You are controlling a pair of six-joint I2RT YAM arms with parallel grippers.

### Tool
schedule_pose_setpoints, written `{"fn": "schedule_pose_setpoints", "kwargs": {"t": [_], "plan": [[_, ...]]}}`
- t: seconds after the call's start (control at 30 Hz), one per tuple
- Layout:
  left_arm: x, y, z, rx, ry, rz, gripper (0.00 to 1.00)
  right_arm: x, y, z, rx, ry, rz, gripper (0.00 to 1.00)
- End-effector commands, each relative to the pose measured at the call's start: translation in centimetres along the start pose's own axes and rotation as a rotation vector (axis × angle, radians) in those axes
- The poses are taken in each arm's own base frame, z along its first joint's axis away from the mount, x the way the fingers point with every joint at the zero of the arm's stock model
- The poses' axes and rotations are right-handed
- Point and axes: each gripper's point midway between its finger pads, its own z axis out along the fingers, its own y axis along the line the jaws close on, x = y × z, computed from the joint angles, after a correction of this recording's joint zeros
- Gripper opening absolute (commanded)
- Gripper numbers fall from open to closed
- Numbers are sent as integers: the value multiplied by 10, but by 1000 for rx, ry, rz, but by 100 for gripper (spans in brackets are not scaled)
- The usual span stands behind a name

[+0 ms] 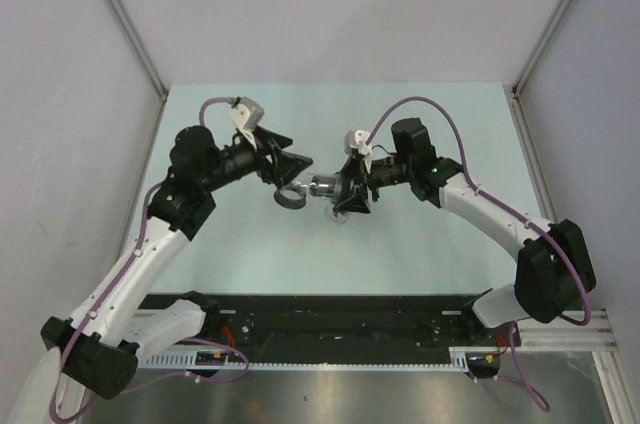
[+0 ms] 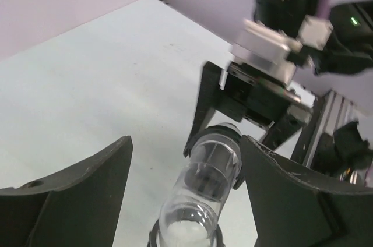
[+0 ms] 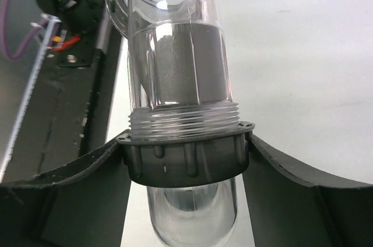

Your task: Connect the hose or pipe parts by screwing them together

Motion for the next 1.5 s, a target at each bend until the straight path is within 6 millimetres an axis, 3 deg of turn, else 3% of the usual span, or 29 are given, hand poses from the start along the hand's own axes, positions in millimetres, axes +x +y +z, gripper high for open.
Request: {"fn": "schedule_pose_setpoints", "kwargs": {"t": [0.0, 0.07, 0.1, 0.13, 0.2, 0.23, 0.27, 0.33, 0.5, 0.63, 0.8, 1.03, 1.23, 1.47], "plan": [[-25, 28, -19, -140, -75, -328, 79, -20, -24, -2, 172, 45, -164, 0], [-18, 19, -25, -79, -49, -516, 78, -23, -41, -7, 286, 75, -208, 0], [-16, 25, -30, -95, -53, -629, 77, -22, -42, -4, 311, 90, -233, 0], [-6, 26, -31, -98, -37, -689, 77, -28, -56, -8, 404, 95, -266, 0], [2, 29, -33, -110, -31, -756, 72, -27, -58, -9, 442, 114, -322, 0], [14, 34, -34, -146, -22, -831, 71, -30, -59, -8, 480, 122, -361, 0], [17, 37, -36, -171, -37, -863, 72, -43, -59, -10, 519, 94, -411, 0], [28, 46, -37, -234, -56, -952, 74, -48, -60, -10, 603, 99, -506, 0], [30, 51, -36, -287, -97, -1194, 74, -66, -56, -19, 709, 77, -618, 0], [38, 49, -38, -304, -95, -1273, 85, -65, -57, -19, 749, 120, -664, 0], [63, 54, -44, -407, -49, -1324, 86, -63, -55, -13, 754, 146, -688, 0], [58, 74, -56, -518, -59, -1046, 89, -55, -49, -7, 700, 157, -673, 0], [58, 65, -43, -431, 9, -1089, 94, -52, -46, -3, 677, 156, -666, 0], [67, 60, -39, -446, -1, -1354, 95, -43, -53, -3, 709, 208, -679, 0]]}}
